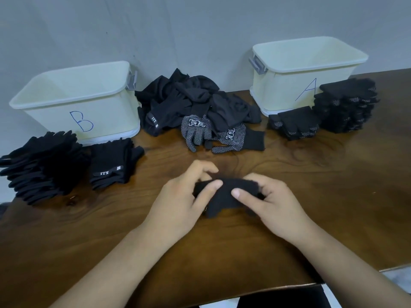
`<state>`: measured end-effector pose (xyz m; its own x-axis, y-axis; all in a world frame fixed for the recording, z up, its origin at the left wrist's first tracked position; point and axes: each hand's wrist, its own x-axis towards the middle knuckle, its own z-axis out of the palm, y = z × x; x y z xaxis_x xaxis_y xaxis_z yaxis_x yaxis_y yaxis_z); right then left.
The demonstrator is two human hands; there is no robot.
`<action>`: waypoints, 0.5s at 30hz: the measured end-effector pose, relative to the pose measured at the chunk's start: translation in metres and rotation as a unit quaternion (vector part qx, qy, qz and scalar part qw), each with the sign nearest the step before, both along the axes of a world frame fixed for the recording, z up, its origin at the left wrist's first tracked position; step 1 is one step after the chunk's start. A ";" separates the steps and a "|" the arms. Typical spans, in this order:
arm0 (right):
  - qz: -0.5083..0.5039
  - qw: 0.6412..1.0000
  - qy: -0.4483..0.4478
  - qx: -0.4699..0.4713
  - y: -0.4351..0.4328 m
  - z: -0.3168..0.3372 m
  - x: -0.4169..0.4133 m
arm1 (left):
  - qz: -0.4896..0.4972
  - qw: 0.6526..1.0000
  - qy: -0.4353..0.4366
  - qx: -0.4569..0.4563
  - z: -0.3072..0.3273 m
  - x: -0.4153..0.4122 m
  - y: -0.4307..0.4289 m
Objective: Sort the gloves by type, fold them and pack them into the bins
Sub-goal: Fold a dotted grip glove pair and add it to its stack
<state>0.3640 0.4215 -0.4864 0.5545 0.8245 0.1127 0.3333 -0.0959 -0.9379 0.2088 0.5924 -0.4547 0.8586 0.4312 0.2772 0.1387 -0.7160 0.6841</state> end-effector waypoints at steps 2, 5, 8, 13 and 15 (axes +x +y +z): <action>-0.004 0.990 0.134 0.047 -0.001 0.007 0.002 | 0.007 0.986 -0.012 -0.164 0.007 0.009 0.000; -0.030 0.979 0.192 0.058 0.001 0.009 0.003 | -0.029 0.921 -0.006 -0.389 0.009 0.016 -0.002; -0.062 0.971 0.221 0.061 0.002 0.008 0.004 | -0.080 0.873 0.004 -0.480 -0.004 0.014 -0.002; -0.062 0.975 0.207 0.050 0.003 0.011 0.003 | -0.053 0.866 -0.024 -0.497 -0.018 0.010 0.005; -0.057 0.977 0.204 0.038 0.004 0.012 0.003 | -0.034 0.879 -0.028 -0.475 -0.021 0.008 0.006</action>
